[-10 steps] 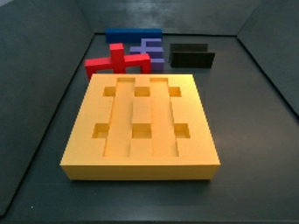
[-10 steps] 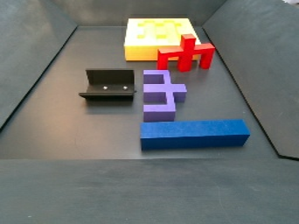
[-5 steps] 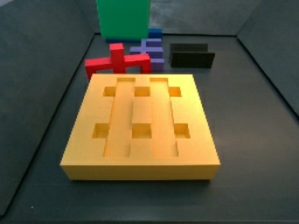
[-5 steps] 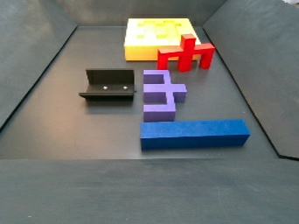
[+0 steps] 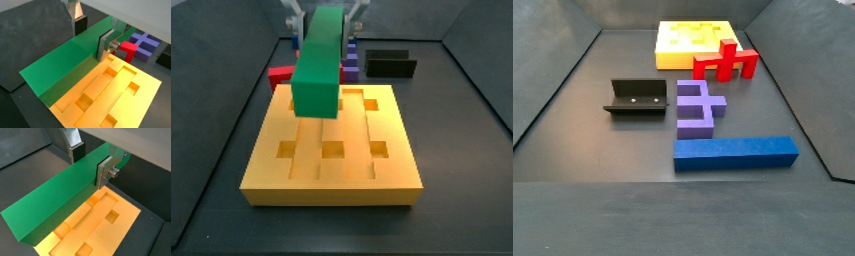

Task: Pick up the green object. Move up. Move to above the board. Insert the green object.
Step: Insert the green object.

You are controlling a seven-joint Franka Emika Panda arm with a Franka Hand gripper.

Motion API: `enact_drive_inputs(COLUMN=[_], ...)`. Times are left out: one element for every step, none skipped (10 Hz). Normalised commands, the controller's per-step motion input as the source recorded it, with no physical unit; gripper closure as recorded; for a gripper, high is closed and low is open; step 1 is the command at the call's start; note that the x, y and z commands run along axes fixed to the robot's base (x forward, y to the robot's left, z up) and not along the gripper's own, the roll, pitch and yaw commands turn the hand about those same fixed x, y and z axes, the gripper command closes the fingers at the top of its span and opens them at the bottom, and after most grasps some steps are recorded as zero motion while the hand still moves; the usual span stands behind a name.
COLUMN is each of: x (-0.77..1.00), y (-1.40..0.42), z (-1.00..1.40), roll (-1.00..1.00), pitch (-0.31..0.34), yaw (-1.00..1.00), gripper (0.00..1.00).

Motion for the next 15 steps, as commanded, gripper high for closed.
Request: enact_drive_inputs(x=[0.00,0.00,-0.05,-0.21,-0.34,-0.34,-0.33,-0.26,-0.10,0.00,0.05,0.03,0.03,0.07,0.16], y=[0.13,0.12,0.05,-0.01,-0.09,-0.03,0.00,0.00,0.00,-0.07,-0.01,-0.05,-0.09,-0.11,-0.13], z=[-0.96,-0.90,-0.83,-0.79,-0.70,-0.66,-0.67,-0.61,-0.45,-0.34,-0.35,-0.36,-0.35,-0.31,-0.26], roll=[0.20,0.24,0.24,0.22,0.13,0.12,0.03,0.00,0.00,0.04,0.09,0.12,0.12,0.13,0.14], pitch=[-0.006,-0.019,-0.090,-0.164,-0.284,-0.306,-0.314,-0.316,-0.236,-0.061,-0.003,-0.017,-0.030,-0.016,0.000], yaw=[0.04,0.04,0.07,0.11,0.06,0.07,0.02,0.00,0.00,0.00,0.01,0.01,0.02,0.00,0.00], gripper=[1.00,1.00,1.00,1.00,1.00,1.00,1.00,1.00,1.00,1.00,1.00,1.00,1.00,1.00,1.00])
